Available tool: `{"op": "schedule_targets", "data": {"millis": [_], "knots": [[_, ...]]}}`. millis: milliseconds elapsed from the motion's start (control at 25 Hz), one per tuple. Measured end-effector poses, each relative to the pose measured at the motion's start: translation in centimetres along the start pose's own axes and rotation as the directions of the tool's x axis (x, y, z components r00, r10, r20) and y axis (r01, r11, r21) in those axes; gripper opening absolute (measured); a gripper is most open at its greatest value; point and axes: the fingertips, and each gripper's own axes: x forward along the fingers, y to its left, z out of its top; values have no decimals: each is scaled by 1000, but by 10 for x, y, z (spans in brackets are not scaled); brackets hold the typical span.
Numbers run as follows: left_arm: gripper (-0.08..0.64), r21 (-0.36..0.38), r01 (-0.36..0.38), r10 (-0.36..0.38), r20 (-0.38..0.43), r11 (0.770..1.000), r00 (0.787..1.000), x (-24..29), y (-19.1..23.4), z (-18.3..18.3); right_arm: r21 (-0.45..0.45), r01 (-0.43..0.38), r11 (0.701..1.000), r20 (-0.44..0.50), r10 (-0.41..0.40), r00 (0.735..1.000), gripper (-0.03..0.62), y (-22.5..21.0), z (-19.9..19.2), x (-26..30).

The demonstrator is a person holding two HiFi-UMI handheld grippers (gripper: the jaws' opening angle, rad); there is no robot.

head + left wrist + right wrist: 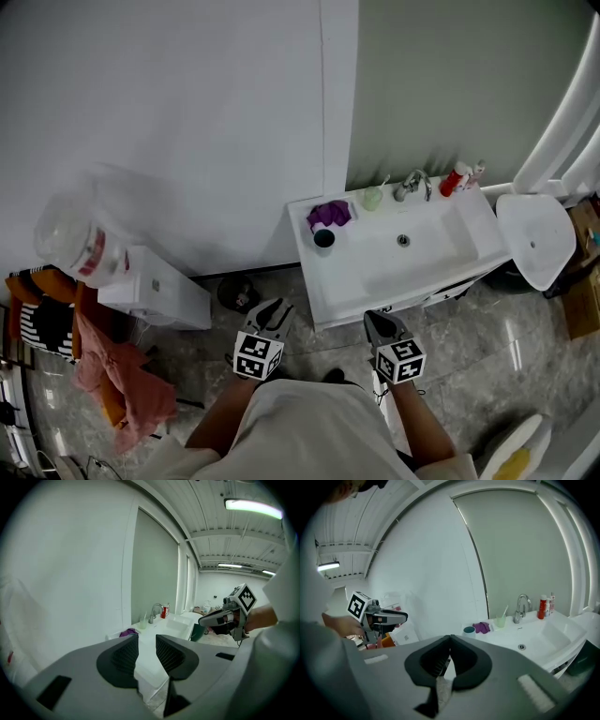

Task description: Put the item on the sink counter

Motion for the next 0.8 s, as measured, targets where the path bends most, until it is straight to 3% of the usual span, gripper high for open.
{"op": "schedule_targets", "data": {"millis": [520, 800], "knots": [[12, -5, 82, -82, 30, 997, 996, -28, 43, 11, -34, 69, 997, 79, -66, 995, 11, 50, 47, 14], [8, 0, 124, -124, 38, 992, 992, -42, 48, 12, -25, 107, 994, 125, -104, 987, 11, 64, 54, 6]]}}
